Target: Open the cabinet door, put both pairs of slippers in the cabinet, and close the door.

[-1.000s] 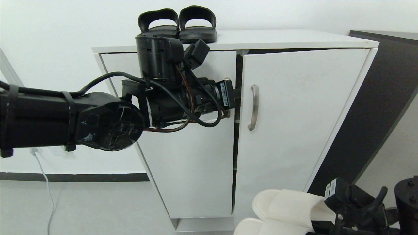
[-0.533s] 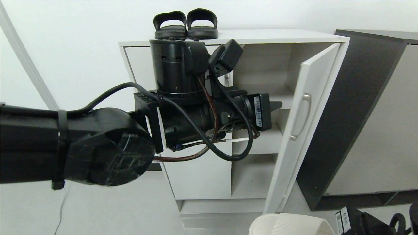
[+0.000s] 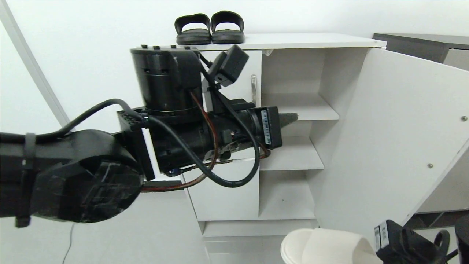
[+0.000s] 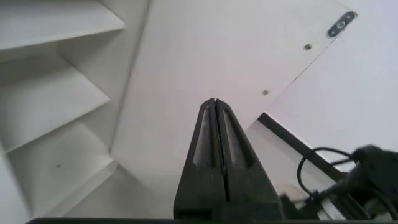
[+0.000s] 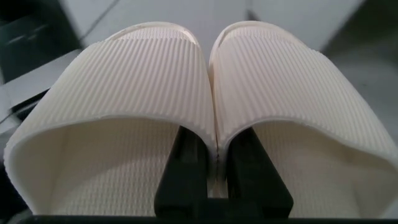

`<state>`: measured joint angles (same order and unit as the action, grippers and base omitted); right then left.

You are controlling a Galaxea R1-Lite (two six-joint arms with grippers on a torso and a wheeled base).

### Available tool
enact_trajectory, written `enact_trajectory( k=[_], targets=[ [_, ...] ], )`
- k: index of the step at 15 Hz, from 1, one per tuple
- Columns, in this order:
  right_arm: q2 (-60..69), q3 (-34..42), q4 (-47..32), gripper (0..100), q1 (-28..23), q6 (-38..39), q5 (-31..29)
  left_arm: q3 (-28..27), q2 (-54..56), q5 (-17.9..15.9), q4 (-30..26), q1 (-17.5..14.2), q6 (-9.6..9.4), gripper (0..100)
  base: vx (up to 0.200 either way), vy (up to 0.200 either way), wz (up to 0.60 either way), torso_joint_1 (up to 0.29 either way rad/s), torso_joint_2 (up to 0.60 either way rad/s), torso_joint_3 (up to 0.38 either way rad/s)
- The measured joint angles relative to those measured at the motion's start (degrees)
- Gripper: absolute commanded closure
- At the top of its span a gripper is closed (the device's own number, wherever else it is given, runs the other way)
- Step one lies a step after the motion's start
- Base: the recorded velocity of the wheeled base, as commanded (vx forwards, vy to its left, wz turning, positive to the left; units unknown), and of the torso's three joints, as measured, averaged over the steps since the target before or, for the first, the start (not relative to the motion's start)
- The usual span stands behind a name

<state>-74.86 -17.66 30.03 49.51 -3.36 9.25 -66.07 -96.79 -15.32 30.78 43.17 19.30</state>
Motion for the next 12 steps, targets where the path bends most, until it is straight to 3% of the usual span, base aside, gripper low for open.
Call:
enact_trajectory(
  k=[4, 6, 10, 12],
  targets=[
    [-7.66, -6.03, 4.43, 100, -4.45, 5.94, -13.87, 12.00, 12.14, 0.22, -1.91, -5.77, -0.61, 100, 0.000, 0.000, 0.00, 0.000, 0.00, 0.000],
    [-12.79, -9.34, 8.81, 100, -5.02, 10.61, -20.91, 19.22, 20.07, 2.22, -4.18, -9.74, -1.89, 100, 0.000, 0.000, 0.00, 0.000, 0.00, 0.000],
    [-23.92, -16.40, 16.51, 100, -5.71, 15.40, -36.71, 32.50, 38.28, 12.84, -10.05, -16.63, -8.27, 100, 0.000, 0.000, 0.00, 0.000, 0.00, 0.000],
    [-26.76, -17.48, 17.60, 100, -5.63, 15.41, -37.68, 37.47, 47.87, 19.18, -15.35, -19.32, -10.92, 100, 0.000, 0.000, 0.00, 0.000, 0.00, 0.000]
  ],
)
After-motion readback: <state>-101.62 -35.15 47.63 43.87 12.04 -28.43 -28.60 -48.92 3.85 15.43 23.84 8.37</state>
